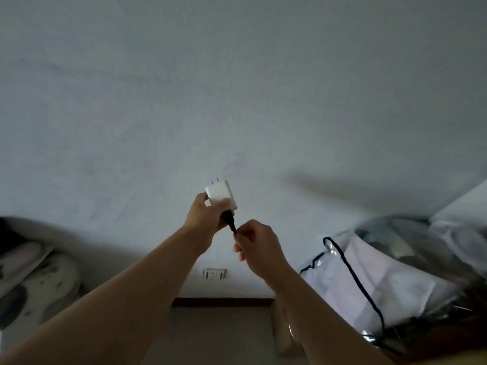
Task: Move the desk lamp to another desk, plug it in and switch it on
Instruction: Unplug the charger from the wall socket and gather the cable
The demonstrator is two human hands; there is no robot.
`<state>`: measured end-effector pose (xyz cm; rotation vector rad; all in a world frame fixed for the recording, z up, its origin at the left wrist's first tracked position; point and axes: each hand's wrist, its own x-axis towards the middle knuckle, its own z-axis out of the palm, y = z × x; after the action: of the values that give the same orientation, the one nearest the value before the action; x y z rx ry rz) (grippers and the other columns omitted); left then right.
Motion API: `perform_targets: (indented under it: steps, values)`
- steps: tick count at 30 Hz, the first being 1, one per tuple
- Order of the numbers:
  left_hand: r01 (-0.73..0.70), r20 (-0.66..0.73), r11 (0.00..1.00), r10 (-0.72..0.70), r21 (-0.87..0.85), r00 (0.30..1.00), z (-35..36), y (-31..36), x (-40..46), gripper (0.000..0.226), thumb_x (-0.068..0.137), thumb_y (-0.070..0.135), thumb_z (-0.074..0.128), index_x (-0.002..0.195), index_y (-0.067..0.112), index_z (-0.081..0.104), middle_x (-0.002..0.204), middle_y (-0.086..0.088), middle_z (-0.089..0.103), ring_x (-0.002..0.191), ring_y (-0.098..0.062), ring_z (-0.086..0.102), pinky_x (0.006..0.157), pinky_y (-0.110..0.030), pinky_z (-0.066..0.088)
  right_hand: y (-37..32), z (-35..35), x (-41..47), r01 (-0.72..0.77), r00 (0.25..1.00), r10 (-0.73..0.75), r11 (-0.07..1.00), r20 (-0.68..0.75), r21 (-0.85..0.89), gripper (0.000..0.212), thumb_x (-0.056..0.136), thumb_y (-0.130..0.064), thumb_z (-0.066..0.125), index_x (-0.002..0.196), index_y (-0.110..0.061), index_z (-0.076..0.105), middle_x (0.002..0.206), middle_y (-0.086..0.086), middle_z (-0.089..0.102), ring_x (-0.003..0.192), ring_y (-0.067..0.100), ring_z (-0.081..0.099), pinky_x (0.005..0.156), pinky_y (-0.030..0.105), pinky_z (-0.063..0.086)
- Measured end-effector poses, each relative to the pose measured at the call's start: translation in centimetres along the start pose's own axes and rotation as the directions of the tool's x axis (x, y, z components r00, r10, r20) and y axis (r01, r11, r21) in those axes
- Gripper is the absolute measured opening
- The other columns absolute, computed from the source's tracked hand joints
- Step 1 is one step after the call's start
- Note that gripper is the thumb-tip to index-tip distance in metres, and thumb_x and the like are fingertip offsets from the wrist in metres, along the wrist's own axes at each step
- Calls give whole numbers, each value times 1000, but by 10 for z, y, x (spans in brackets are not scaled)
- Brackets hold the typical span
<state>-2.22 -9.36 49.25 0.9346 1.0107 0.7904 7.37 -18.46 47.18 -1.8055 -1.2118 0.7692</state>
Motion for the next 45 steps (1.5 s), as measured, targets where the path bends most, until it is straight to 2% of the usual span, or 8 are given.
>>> perform_targets:
  steps: [10, 18, 22, 28, 36, 38, 42, 45]
  values:
    - [-70, 29, 987, 75, -147, 997, -4, 57, -57, 27, 92, 8, 47, 118, 13, 45, 82, -8, 55, 65, -19, 57, 58, -33, 50, -34, -61, -92, -16, 996, 18, 1000, -89, 17, 11, 83, -13, 60, 74, -14, 67, 57, -4, 58, 49, 7, 53, 57, 20, 44]
    - [-252, -41, 962, 249, -108, 968, 13, 86, -92, 26, 89, 13, 43, 114, 17, 43, 76, -6, 50, 57, -16, 46, 49, -28, 38, -24, -136, -155, -99, 984, 70, 979, -161, -181, 12, 84, -13, 60, 77, -16, 69, 58, -7, 56, 53, 6, 53, 50, 6, 38]
    - [-327, -24, 943, 326, -63, 945, 31, 97, -112, 27, 86, 15, 46, 113, 17, 44, 76, -5, 48, 55, -15, 44, 47, -26, 34, -16, -180, -185, -171, 959, 100, 949, -263, -263, 11, 84, -13, 62, 79, -7, 70, 63, 0, 60, 56, 10, 52, 57, 20, 40]
    - [-326, 218, 943, 306, 62, 927, 88, 85, -159, 10, 83, 13, 64, 78, 9, 57, 68, -7, 51, 55, -16, 44, 49, -26, 36, -38, -228, -212, -63, 849, 257, 917, -462, 395, 21, 87, -2, 58, 71, -8, 68, 51, 0, 51, 44, 9, 42, 49, 19, 40]
    - [-370, 622, 916, 200, 157, 757, 181, 50, -229, 14, 89, 26, 58, 86, 13, 63, 87, -11, 58, 77, -21, 51, 67, -28, 40, -81, -265, -229, 8, 854, 225, 896, -469, 443, 30, 92, 0, 45, 73, -8, 67, 61, 4, 50, 51, 11, 38, 47, 18, 32]
    - [-378, 677, 916, 193, 135, 710, 199, 45, -241, 16, 91, 26, 54, 88, 12, 63, 84, -11, 57, 75, -21, 49, 65, -26, 38, -90, -273, -235, 37, 884, 210, 860, -418, 509, 31, 93, -1, 43, 75, -6, 67, 62, 4, 50, 52, 10, 38, 49, 19, 32]
    - [-194, 782, 979, 66, 71, 619, 225, 38, -261, 34, 94, 31, 46, 118, 9, 56, 116, -15, 66, 95, -19, 67, 74, -22, 54, -103, -291, -243, 125, 872, 212, 774, -441, 621, 29, 95, -2, 39, 84, -2, 66, 63, 3, 46, 53, 10, 37, 52, 21, 33]
    - [-227, 799, 965, 34, 129, 600, 236, 30, -272, 37, 93, 35, 47, 122, 14, 53, 113, -7, 71, 88, -11, 73, 77, -30, 46, -108, -305, -249, 195, 838, 229, 723, -496, 663, 29, 96, -1, 37, 101, 8, 63, 64, 3, 43, 54, 10, 34, 52, 21, 32]
